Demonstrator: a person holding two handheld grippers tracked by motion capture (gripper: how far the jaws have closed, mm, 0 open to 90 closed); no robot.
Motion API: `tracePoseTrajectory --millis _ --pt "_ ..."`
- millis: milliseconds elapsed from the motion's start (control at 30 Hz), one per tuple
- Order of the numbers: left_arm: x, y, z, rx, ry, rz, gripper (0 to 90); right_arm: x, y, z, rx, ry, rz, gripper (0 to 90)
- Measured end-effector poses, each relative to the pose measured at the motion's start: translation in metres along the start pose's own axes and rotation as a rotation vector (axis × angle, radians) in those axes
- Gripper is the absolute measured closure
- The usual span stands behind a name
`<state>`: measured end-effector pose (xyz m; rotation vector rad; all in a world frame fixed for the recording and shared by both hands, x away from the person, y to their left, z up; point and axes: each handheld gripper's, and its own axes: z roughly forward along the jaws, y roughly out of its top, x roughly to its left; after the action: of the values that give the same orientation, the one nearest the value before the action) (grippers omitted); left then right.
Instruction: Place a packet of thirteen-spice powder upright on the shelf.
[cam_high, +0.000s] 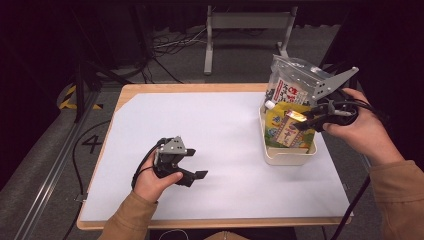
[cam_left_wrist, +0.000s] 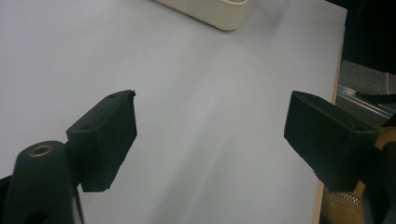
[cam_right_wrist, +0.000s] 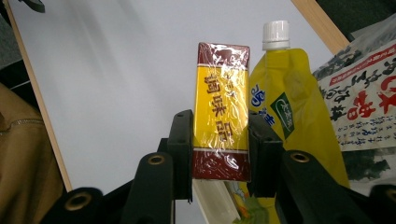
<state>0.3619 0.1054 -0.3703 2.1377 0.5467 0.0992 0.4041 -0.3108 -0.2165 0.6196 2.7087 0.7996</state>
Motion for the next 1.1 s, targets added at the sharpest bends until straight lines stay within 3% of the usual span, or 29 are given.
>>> tracePoseTrajectory --millis 300,767,1100 --pt "0.002 -0.001 -0.001 0.007 -0.003 -0.002 17.8 -0.003 -0.001 0.01 0.05 0.009 -0.074 67.9" --pt "0.005 -0.002 -0.001 0.015 0.0 -0.007 17.4 -0.006 -0.008 0.028 0.119 0.04 -0.117 68.0" --pt "0.005 -0.003 0.0 0.021 0.003 -0.01 17.2 -0.01 -0.013 0.034 0.13 0.08 -0.133 68.0"
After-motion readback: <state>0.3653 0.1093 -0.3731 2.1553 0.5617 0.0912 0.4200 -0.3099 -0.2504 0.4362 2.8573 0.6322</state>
